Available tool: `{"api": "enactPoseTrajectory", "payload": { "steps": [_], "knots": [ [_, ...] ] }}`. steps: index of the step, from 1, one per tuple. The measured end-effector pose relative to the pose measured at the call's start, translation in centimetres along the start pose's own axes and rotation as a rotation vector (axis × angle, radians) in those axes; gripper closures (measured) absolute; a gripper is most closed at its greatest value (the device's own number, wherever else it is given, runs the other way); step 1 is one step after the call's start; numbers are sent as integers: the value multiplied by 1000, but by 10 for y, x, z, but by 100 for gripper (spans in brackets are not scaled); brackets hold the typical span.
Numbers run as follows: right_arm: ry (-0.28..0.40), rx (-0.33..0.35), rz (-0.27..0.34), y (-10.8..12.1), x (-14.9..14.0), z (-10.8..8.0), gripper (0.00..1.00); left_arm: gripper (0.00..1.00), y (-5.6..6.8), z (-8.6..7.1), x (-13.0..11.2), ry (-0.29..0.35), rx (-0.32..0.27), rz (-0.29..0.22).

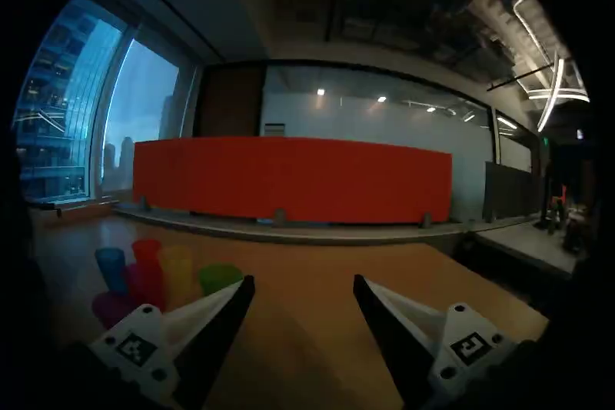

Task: Pour water

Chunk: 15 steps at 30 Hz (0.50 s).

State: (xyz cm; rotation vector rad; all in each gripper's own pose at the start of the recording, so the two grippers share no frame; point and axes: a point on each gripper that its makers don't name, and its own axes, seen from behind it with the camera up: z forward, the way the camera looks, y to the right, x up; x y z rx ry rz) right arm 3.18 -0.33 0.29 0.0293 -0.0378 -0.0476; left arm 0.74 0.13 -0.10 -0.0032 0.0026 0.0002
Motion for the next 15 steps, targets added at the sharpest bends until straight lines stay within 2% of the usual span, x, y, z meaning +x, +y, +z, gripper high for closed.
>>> {"api": "enactPoseTrajectory", "payload": {
  "steps": [5, 15],
  "knots": [
    [-9, 13, 3, 5, 36, 4, 0, 4, 6, -1, 37, 15, -25, 3],
    [-30, 53, 13, 6, 105, 13, 0, 4, 11, 11, 120, 36, -61, 13]
  ]
}}
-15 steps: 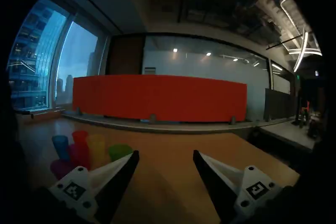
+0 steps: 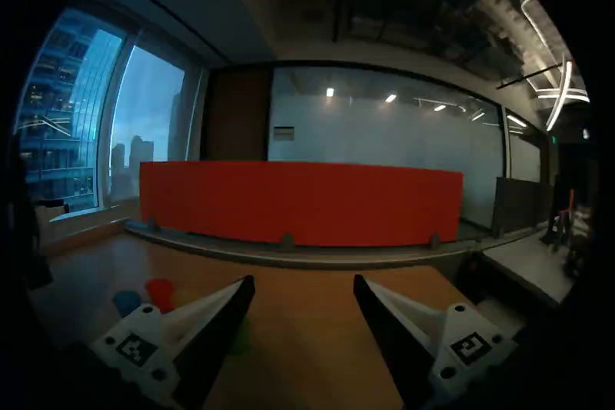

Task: Pour water

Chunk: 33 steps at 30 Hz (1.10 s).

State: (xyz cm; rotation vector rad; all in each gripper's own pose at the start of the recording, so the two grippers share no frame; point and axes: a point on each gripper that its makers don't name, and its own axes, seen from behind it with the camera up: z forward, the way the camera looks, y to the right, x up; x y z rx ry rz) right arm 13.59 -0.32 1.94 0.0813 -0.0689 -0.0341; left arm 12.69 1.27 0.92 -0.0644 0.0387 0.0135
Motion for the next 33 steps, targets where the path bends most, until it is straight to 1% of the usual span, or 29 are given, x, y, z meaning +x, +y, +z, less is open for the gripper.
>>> {"api": "enactPoseTrajectory", "payload": {
  "steps": [5, 8, 11, 14, 17, 20, 26, 33],
  "knots": [
    [-7, 6, 12, 3, 29, 4, 0, 4, 0, 5, 34, 12, -14, 7],
    [0, 9, 28, 5, 47, 7, 0, 4, 0, 10, 46, -7, -18, 3],
    [8, 19, 37, 6, 61, 9, 0, 4, 5, 13, 59, -14, -39, -3],
    [10, 29, 37, 6, 65, 10, 0, 4, 10, 16, 66, -11, -64, -5],
    [6, 56, 29, 3, 65, 10, 0, 4, 18, 18, 70, -16, -101, -7],
    [7, 96, 28, -3, 68, 9, 0, 4, 29, 20, 73, -17, -150, -12],
    [23, 203, 41, -18, 75, 4, 0, 4, 47, 19, 81, -13, -249, -18],
    [43, 349, 4, -47, 87, -6, 0, 4, 63, 16, 89, -2, -344, -26]
  ]
}}
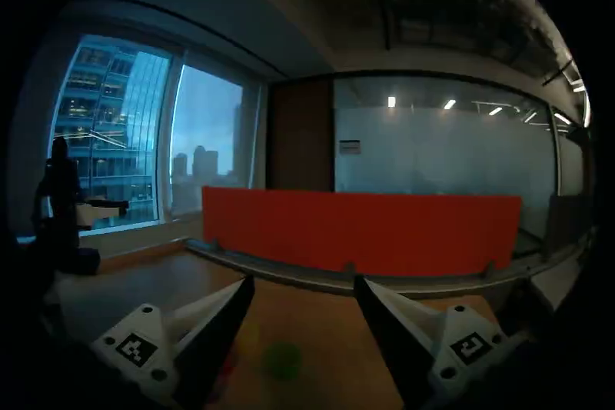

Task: Pour water

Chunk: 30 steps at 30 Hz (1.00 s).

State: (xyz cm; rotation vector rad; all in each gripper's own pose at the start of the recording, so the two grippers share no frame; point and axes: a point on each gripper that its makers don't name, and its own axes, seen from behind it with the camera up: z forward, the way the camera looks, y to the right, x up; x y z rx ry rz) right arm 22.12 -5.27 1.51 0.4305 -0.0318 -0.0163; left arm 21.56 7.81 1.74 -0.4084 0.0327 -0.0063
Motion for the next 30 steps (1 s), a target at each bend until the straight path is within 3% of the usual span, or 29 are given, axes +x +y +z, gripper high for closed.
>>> {"api": "enactPoseTrajectory", "payload": {
  "steps": [5, 14, 30],
  "knots": [
    [1, 77, -10, -17, 5, 1, 0, 4, 15, 2, 0, -2, -77, -11],
    [-62, 138, -41, -31, -7, 6, 1, 4, 32, 2, -5, -22, -172, -11],
    [-185, 170, -86, -34, -35, 15, 0, 4, 36, 9, -38, -124, -244, 28]
  ]
}}
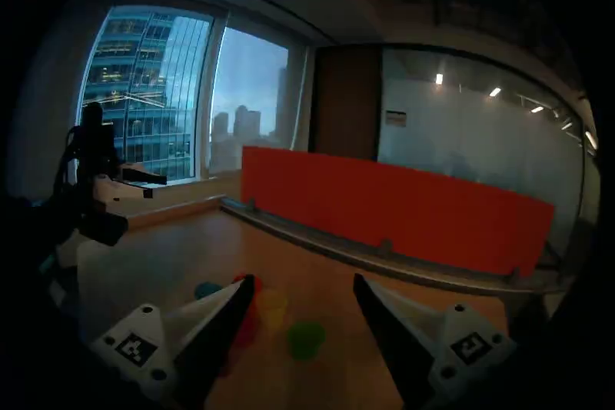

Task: Pour water

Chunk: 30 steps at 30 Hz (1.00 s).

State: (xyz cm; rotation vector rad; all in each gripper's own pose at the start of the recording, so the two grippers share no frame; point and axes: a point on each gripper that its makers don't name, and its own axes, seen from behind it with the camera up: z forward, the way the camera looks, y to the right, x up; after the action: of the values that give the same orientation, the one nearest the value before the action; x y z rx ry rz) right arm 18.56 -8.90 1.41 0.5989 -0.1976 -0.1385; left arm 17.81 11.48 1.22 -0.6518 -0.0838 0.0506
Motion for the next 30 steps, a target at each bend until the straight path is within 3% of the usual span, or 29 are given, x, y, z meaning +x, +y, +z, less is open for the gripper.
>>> {"api": "enactPoseTrajectory", "payload": {
  "steps": [14, 30],
  "knots": [
    [-86, 23, -4, 1, -35, 13, 1, 4, -1, 11, -45, -73, -31, -2],
    [-169, 43, -30, -2, -70, 21, 0, 4, 9, 12, -87, -154, -71, 76]
  ]
}}
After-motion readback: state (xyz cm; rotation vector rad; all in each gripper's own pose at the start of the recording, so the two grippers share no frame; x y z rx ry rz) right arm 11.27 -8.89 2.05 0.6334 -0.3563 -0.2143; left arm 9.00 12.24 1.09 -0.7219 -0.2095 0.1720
